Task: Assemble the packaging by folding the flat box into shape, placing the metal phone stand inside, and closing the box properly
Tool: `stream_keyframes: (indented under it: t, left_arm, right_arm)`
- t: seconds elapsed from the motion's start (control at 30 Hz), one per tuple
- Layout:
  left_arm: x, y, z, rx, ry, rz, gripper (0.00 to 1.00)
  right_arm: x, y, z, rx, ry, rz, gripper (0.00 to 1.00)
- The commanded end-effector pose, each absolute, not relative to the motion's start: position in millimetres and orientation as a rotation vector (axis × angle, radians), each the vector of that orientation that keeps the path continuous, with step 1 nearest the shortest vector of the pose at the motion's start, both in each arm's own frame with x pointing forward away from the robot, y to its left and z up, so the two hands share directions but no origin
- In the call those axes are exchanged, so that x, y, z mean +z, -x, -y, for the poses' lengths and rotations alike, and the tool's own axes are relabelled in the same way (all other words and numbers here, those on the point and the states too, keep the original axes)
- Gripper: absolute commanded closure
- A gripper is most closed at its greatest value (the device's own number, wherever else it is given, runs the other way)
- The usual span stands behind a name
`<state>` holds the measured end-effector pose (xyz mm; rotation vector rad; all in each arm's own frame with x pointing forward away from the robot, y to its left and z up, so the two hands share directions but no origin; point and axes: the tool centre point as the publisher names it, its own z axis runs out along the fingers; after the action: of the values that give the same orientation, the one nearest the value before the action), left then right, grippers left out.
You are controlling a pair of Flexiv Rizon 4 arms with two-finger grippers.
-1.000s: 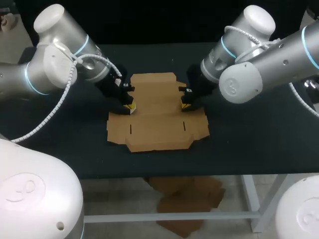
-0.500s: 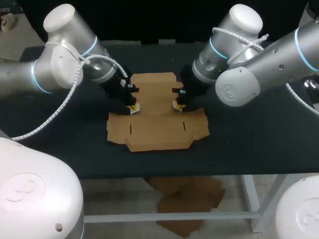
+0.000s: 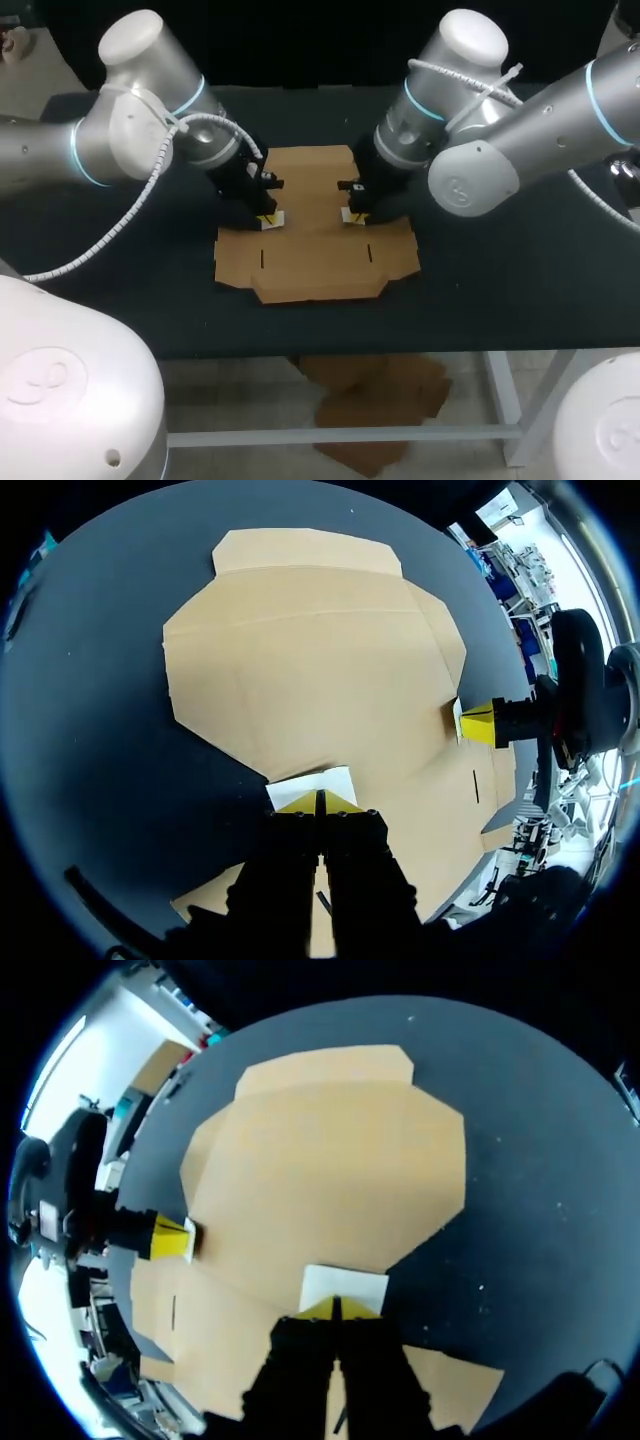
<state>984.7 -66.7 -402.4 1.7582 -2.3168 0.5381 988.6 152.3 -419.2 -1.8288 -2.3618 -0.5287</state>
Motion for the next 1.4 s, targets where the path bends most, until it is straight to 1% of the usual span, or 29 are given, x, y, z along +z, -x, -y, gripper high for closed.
stream_keyframes:
  t: [0.03,0.33,0.83,1.4]
  left_arm:
    - [-410.8,-988.7,72.3,0.500,-1.773,2.317,1.00]
    - [-415.4,-985.5,71.6,0.463,-1.801,2.307,1.00]
    - [-373.0,-979.5,54.2,0.542,-1.832,2.289,1.00]
    - [-340.9,-972.8,29.8,0.673,-1.720,2.231,1.00]
  right_arm:
    - [-427.2,-993.5,-159.1,-0.485,1.841,2.364,1.00]
    - [-432.6,-992.2,-155.6,-0.442,1.850,2.347,1.00]
    - [-383.1,-987.6,-130.8,-0.584,1.817,2.299,1.00]
    - [-362.4,-989.2,-94.9,-0.716,1.721,2.201,1.00]
